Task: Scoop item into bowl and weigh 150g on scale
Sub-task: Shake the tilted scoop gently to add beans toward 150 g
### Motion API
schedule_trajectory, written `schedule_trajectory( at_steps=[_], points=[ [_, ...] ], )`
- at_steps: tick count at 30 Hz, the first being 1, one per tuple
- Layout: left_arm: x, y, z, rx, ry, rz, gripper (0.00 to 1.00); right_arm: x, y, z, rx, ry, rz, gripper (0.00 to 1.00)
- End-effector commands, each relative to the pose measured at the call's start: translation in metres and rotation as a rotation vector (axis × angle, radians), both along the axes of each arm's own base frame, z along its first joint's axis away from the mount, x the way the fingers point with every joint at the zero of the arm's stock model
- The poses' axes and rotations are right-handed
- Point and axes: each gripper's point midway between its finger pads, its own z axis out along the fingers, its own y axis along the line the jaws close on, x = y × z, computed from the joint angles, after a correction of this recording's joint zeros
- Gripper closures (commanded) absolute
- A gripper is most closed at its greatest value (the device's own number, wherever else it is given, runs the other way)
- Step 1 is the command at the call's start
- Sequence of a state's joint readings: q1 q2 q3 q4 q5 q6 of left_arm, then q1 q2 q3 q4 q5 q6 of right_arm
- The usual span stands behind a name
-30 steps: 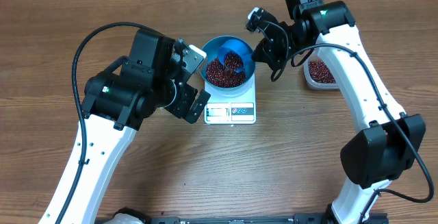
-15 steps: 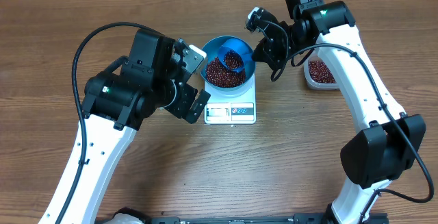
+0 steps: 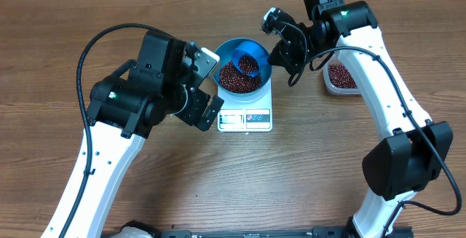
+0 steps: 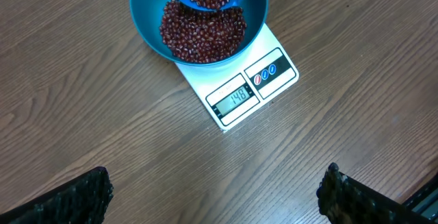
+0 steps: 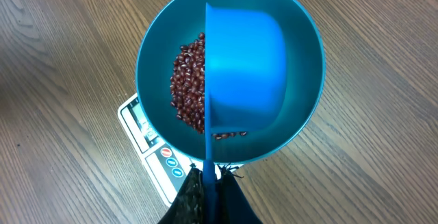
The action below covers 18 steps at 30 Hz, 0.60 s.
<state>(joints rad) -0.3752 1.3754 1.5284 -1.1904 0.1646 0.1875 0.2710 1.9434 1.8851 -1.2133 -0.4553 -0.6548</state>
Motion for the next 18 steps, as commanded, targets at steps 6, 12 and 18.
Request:
schedule_trajectory(
  at_steps=[6,12,18],
  points=[
    [0.0003,-0.0010,0.0005,0.000,-0.001,-0.015,0.00,0.0010,0.0029,0.0275,0.026,-0.068,0.002,0.96],
    [0.0003,-0.0009,0.0005,0.000,-0.001,-0.015,0.00,-0.0014,0.0021,0.0263,0.021,-0.059,0.005,0.96],
    [0.0004,-0.0009,0.0005,0.000,-0.001,-0.015,0.00,0.0049,0.0030,0.0292,0.041,-0.058,-0.042,0.96]
  ],
)
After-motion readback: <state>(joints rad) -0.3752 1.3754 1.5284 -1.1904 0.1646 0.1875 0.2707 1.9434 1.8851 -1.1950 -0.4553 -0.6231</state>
